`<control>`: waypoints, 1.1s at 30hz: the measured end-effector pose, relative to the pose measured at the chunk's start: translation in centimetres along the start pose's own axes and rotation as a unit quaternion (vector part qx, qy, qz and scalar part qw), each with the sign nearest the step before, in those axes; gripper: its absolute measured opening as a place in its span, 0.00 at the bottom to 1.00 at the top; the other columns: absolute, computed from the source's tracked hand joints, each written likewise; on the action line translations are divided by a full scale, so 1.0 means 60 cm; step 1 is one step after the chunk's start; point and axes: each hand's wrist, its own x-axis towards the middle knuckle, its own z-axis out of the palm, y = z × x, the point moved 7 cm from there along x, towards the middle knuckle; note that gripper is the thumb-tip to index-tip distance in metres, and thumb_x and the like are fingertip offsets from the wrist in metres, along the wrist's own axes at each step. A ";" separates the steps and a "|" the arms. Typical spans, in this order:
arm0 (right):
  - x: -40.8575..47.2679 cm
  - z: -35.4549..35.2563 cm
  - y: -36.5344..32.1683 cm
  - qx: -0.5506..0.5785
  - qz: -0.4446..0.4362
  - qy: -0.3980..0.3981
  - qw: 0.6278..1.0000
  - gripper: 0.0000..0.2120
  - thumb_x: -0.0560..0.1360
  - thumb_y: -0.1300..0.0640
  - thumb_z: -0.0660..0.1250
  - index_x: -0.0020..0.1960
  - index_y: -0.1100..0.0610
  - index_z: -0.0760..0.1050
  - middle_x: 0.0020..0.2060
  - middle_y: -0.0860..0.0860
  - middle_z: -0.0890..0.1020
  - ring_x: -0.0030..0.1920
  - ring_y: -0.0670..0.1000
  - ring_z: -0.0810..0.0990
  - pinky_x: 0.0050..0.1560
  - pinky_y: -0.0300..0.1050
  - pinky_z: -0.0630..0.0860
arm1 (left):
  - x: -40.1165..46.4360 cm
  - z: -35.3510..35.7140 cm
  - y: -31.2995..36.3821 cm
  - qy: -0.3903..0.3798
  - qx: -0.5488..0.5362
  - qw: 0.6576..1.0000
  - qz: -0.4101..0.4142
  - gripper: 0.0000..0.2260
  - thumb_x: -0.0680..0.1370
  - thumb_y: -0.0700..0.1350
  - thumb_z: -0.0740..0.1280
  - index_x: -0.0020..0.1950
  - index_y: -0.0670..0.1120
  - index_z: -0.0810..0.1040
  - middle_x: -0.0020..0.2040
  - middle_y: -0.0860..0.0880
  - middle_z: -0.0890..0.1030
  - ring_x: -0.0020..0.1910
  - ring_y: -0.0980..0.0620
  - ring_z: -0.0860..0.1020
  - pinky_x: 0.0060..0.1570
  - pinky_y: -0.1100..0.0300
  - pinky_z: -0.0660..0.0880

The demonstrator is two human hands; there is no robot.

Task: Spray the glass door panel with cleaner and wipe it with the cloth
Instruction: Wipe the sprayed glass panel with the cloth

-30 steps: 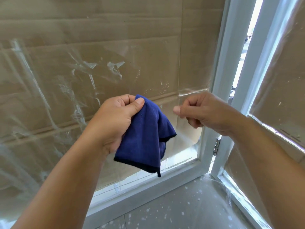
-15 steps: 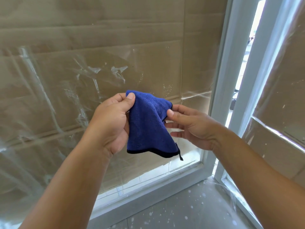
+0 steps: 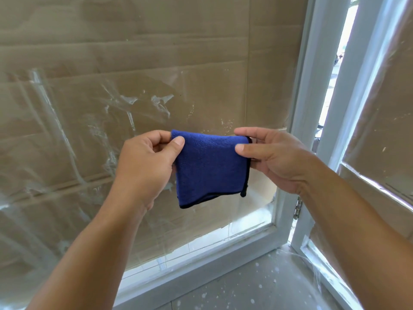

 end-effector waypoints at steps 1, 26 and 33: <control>-0.002 -0.003 -0.004 -0.067 -0.013 -0.004 0.998 0.22 0.74 0.70 0.72 0.66 0.59 0.77 0.51 0.53 0.86 0.51 0.49 0.84 0.60 0.44 0.80 | 0.000 -0.002 0.001 0.003 0.008 1.000 0.008 0.06 0.79 0.41 0.69 0.44 0.46 0.84 0.46 0.37 0.84 0.41 0.46 0.81 0.52 0.43 0.81; -0.011 -0.005 -0.042 0.005 -0.084 0.026 0.996 0.18 0.75 0.74 0.67 0.56 0.55 0.81 0.42 0.53 0.81 0.45 0.50 0.80 0.56 0.49 0.80 | 0.001 -0.002 0.017 -0.004 -0.103 0.994 0.036 0.10 0.78 0.35 0.68 0.41 0.47 0.83 0.39 0.48 0.84 0.41 0.50 0.79 0.48 0.52 0.77; -0.017 -0.007 -0.054 -0.206 -0.130 0.065 0.968 0.23 0.72 0.67 0.76 0.64 0.50 0.81 0.45 0.47 0.86 0.45 0.42 0.84 0.51 0.33 0.77 | -0.006 -0.008 0.037 0.030 -0.113 0.986 0.119 0.15 0.73 0.28 0.70 0.43 0.48 0.84 0.38 0.53 0.86 0.38 0.57 0.82 0.42 0.64 0.78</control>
